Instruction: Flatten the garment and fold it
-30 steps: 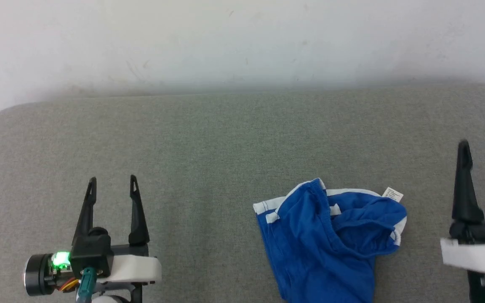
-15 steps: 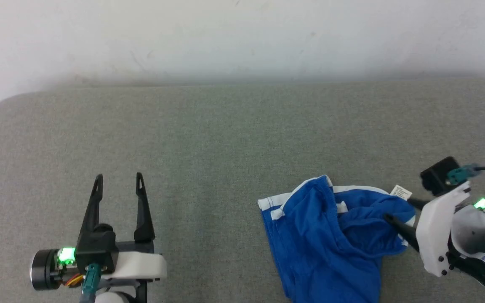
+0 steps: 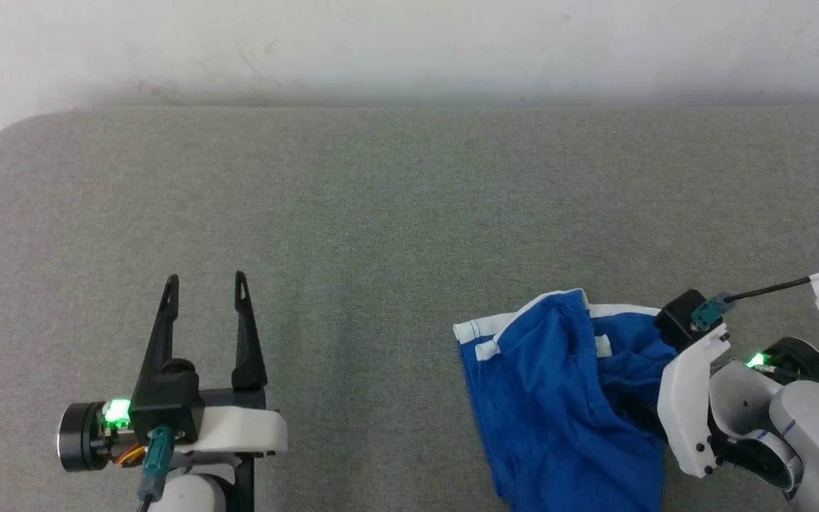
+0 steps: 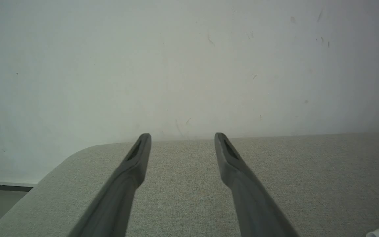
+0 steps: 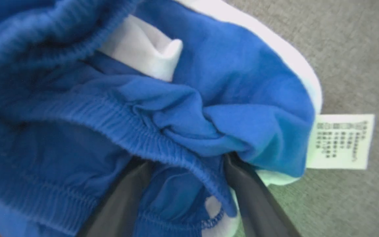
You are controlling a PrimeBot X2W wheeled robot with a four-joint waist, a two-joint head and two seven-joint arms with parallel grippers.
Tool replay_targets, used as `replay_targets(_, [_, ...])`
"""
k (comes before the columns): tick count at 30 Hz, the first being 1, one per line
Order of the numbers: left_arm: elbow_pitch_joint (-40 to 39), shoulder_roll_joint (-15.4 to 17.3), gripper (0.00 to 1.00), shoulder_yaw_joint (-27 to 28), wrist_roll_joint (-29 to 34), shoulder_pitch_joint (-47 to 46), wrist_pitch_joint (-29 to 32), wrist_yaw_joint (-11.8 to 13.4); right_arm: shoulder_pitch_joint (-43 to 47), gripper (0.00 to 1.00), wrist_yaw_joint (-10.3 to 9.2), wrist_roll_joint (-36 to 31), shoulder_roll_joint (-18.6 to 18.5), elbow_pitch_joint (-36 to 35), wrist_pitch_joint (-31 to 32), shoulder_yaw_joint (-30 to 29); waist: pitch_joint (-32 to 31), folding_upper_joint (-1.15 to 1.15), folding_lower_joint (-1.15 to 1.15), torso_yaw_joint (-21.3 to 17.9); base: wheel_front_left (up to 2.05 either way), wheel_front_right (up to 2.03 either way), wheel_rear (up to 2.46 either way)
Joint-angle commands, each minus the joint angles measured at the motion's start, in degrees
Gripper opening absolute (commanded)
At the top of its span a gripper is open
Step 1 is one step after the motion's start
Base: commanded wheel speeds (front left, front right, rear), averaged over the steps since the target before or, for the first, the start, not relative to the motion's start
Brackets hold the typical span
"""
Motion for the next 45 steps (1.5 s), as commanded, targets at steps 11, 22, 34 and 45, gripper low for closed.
replay_targets(11, [-0.99,0.65,1.00,1.63,0.23,0.62,-0.27,0.47,-4.19,0.00,0.11,-2.07,-2.61,-3.05,-15.02,3.63,-1.22,0.00,0.01,-7.42,0.00,0.00,0.00])
replay_targets(22, [-5.46,3.86,1.00,3.04,1.85,-1.88,-0.27,1.20,-6.80,0.00,0.11,-7.40,-10.90,-12.43,-15.99,-3.20,8.16,0.00,0.01,-22.81,0.00,0.00,0.00])
replay_targets(34, [-8.96,8.18,1.00,0.01,3.63,-10.19,-0.27,0.65,-15.88,0.00,0.11,-13.69,-14.82,5.83,-19.11,-11.97,20.31,0.00,0.01,-23.35,0.00,0.00,0.00])
replay_targets(45, [-10.57,8.68,1.00,-2.77,3.19,-12.31,-0.27,3.04,-23.95,0.35,0.11,-16.65,-11.98,25.23,-21.30,-16.99,22.80,0.00,0.01,-19.58,0.00,0.00,0.00])
